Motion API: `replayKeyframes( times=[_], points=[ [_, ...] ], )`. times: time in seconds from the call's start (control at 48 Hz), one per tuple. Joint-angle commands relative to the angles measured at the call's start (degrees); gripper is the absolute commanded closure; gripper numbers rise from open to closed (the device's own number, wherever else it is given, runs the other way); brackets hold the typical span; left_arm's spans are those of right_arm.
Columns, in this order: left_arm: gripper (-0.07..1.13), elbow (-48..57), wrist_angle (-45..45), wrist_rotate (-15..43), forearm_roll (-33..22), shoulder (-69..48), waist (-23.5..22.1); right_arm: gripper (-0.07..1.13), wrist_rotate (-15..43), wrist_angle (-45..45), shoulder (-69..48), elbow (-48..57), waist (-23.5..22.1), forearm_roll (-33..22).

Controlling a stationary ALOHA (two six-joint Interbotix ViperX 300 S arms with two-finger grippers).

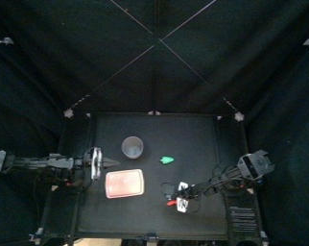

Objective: Pick the red chile then place it in the grey bowl
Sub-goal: Pick the red chile

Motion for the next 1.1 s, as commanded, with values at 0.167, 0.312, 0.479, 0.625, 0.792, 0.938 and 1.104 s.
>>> replayKeyframes(
  times=[0.167, 0.312, 0.479, 0.625, 0.792, 0.938, 1.104],
  points=[
    [1.09, -0.7, -0.2, 0.1, 0.2, 0.1, 0.2, 0.12, 9.1, 7.4, 3.3, -5.4, 2.9, -9.9],
    [1.09, -0.7, -0.3, 0.1, 0.2, 0.1, 0.1, 0.12, 15.3, 7.6, 3.3, -5.1, 4.0, -15.3],
    [1.09, -0.7, -0.3, 0.1, 0.2, 0.1, 0.2, 0.12, 19.3, 7.2, 4.2, -4.5, 4.9, -17.3],
    [1.09, -0.7, -0.3, 0.1, 0.2, 0.1, 0.2, 0.13, 19.5, 7.1, 5.7, -4.9, 5.2, -17.7],
    [1.09, -0.7, -0.3, 0.0, 0.2, 0.1, 0.1, 0.20, 19.1, 7.0, 6.6, -5.5, 5.1, -17.8],
    [1.09, -0.7, -0.3, 0.1, 0.2, 0.1, 0.2, 0.36, 18.9, 7.0, 6.1, -6.3, 5.0, -19.1],
    [1.09, -0.7, -0.3, 0.1, 0.2, 0.1, 0.1, 0.49, 18.9, 7.0, 4.5, -6.8, 3.4, -24.3]
  ],
)
